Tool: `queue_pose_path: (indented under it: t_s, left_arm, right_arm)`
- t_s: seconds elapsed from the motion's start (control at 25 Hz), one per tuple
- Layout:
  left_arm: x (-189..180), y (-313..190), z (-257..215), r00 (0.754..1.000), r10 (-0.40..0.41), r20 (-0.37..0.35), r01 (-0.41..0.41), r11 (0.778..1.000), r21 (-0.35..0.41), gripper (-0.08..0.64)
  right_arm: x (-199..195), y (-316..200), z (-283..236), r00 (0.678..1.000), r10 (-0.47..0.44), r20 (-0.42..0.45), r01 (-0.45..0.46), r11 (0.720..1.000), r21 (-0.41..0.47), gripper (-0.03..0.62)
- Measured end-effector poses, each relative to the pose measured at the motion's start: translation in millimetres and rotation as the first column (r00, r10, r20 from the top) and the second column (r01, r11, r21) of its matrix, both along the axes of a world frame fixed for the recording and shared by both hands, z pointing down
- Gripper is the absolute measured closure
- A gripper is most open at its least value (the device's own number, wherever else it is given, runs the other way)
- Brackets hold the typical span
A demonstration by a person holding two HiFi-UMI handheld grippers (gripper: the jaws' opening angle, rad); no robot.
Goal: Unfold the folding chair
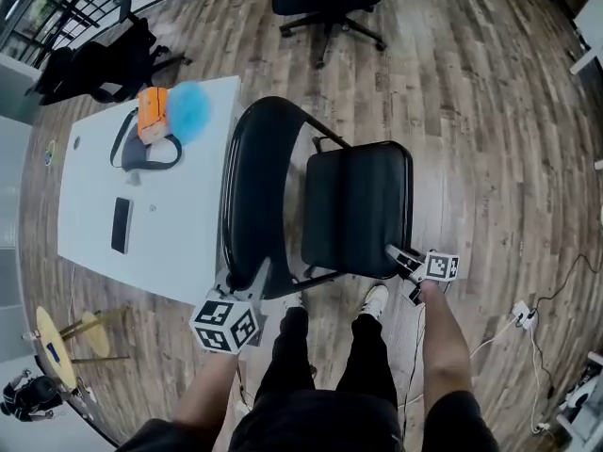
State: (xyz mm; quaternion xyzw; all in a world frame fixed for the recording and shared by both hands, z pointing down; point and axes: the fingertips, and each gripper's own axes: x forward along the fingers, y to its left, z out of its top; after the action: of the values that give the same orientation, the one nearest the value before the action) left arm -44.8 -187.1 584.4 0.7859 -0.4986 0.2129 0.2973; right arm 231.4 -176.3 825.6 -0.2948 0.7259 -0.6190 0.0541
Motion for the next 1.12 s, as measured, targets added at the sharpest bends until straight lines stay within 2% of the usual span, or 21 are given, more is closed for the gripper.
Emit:
queue_pose_path:
  t_s: [0.2,0.36,0.52,0.64,0.76,0.84,0.92,1.04,1.12]
  left_arm:
    - [25,-2,30,0.997,-0.050,-0.066,0.050,0.999,-0.002,0.472]
    - [52,-4,52,0.998,-0.041,-0.041,0.041,0.999,-0.006,0.472]
    - [70,-5,76,0.998,-0.044,-0.046,0.043,0.999,-0.014,0.474]
    - [83,-7,87,0.996,-0.048,-0.072,0.048,0.999,-0.005,0.474]
    - [82,-9,96,0.992,-0.091,-0.085,0.091,0.996,-0.005,0.480]
    - [77,-8,105,0.987,-0.127,-0.101,0.125,0.992,-0.028,0.486]
    - [76,-9,112,0.984,-0.136,-0.118,0.132,0.990,-0.045,0.488]
    - [76,-10,116,0.983,-0.132,-0.127,0.126,0.990,-0.059,0.488]
    - [72,-9,118,0.979,-0.141,-0.145,0.132,0.989,-0.070,0.488]
  right_arm:
    - [54,4,51,0.988,0.006,0.155,-0.006,1.000,-0.001,0.434]
    - [98,5,95,0.978,0.029,0.207,-0.026,1.000,-0.016,0.429]
    - [125,3,143,0.982,0.065,0.178,-0.055,0.997,-0.059,0.389]
    - [133,-1,171,0.991,0.071,0.115,-0.061,0.994,-0.086,0.312]
    - [144,7,197,0.997,0.065,0.035,-0.059,0.987,-0.149,0.296]
    - [140,2,199,0.995,0.060,0.083,-0.051,0.992,-0.117,0.296]
    - [139,-3,198,0.989,0.091,0.119,-0.079,0.992,-0.099,0.273]
    - [150,8,213,0.992,0.109,0.056,-0.100,0.983,-0.153,0.262]
    - [150,11,219,0.994,0.093,0.057,-0.083,0.985,-0.153,0.261]
